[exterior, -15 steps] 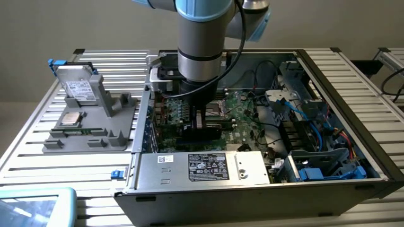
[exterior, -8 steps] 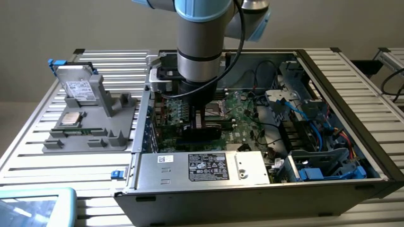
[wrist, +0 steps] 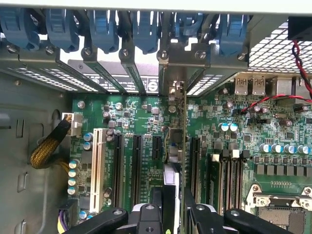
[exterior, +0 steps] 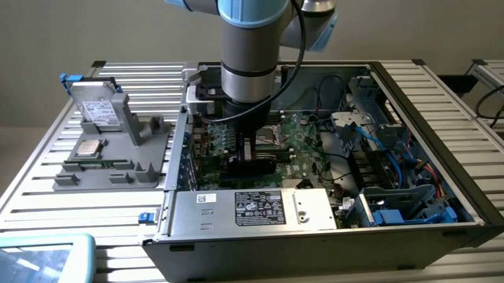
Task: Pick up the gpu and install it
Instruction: 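Insert the gpu into the slot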
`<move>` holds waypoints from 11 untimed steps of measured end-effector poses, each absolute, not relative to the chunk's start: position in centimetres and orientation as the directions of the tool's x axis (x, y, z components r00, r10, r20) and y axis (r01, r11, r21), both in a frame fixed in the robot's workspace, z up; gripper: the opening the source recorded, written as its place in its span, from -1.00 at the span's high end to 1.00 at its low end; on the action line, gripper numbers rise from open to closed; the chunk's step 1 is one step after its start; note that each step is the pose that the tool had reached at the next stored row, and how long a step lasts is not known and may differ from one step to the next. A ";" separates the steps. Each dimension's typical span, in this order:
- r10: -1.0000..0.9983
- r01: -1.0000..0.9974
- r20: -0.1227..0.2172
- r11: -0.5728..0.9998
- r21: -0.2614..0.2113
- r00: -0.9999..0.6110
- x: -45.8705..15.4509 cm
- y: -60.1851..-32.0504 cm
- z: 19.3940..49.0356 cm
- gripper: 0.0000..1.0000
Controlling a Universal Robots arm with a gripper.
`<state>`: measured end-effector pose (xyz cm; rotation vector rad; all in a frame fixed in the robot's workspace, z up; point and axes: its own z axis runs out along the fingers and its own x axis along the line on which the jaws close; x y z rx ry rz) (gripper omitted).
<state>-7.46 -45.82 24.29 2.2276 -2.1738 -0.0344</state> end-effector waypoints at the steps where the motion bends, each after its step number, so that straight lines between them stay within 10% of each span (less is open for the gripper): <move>1: -1.000 -0.999 0.004 -0.024 0.036 0.025 -7.5 -45.8 24.3 0.47; 11: -1.000 -0.999 0.004 -0.023 0.036 0.023 -7.5 -45.8 24.3 0.20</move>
